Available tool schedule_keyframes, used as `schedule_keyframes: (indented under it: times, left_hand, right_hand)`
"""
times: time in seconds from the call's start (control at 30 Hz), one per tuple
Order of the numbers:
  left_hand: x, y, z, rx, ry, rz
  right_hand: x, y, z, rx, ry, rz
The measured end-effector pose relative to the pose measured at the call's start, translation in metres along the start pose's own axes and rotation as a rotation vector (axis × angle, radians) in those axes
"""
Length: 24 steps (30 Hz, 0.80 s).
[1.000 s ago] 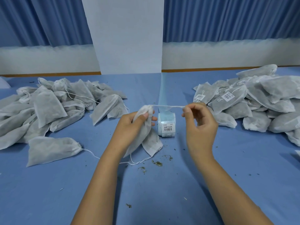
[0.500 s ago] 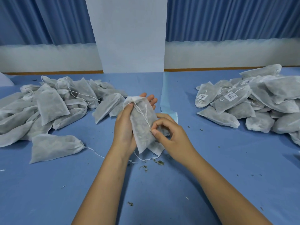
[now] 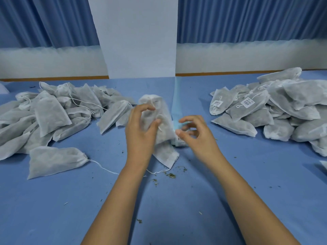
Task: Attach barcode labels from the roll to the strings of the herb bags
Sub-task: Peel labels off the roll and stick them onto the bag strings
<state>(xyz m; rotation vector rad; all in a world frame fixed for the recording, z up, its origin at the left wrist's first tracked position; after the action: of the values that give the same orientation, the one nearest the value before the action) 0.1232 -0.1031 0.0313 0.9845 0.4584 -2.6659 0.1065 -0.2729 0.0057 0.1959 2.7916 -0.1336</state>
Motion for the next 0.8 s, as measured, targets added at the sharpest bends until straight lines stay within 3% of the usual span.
schedule_keyframes:
  times: [0.07, 0.13, 0.27, 0.37, 0.53, 0.8]
  left_hand:
    - [-0.002, -0.007, -0.005, -0.11, 0.045, 0.097]
    - [-0.004, -0.001, -0.004, -0.215, 0.131, 0.092]
    - [0.006, 0.039, 0.005, -0.307, 0.358, -0.244]
    - [0.016, 0.056, 0.005, -0.368, 0.474, -0.439]
    - [0.016, 0.06, -0.01, -0.407, 0.353, -0.537]
    - [0.013, 0.055, -0.012, -0.277, 0.279, -0.442]
  right_hand:
    - [-0.006, -0.026, 0.019, 0.135, 0.193, 0.092]
    - [-0.007, -0.038, 0.037, 0.175, 0.358, 0.071]
    - [-0.005, -0.024, 0.052, 0.005, 0.424, -0.035]
    - [-0.008, -0.025, 0.05, -0.005, 0.363, 0.006]
    - [-0.008, -0.028, 0.047, -0.138, 0.345, 0.054]
    - [-0.005, -0.026, 0.046, -0.237, 0.391, 0.022]
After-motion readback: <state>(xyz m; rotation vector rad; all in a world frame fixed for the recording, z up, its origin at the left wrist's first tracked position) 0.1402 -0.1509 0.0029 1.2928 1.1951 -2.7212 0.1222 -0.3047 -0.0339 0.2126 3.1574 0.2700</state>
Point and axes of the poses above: each hand's wrist, its own x-axis away from the middle knuckle, its own y-axis out of the palm, z = x × y, the point moved 7 cm from there along -x, towards the middle knuckle, and after that the axes turned 9 degrees about -x, right-handed, at the moved point
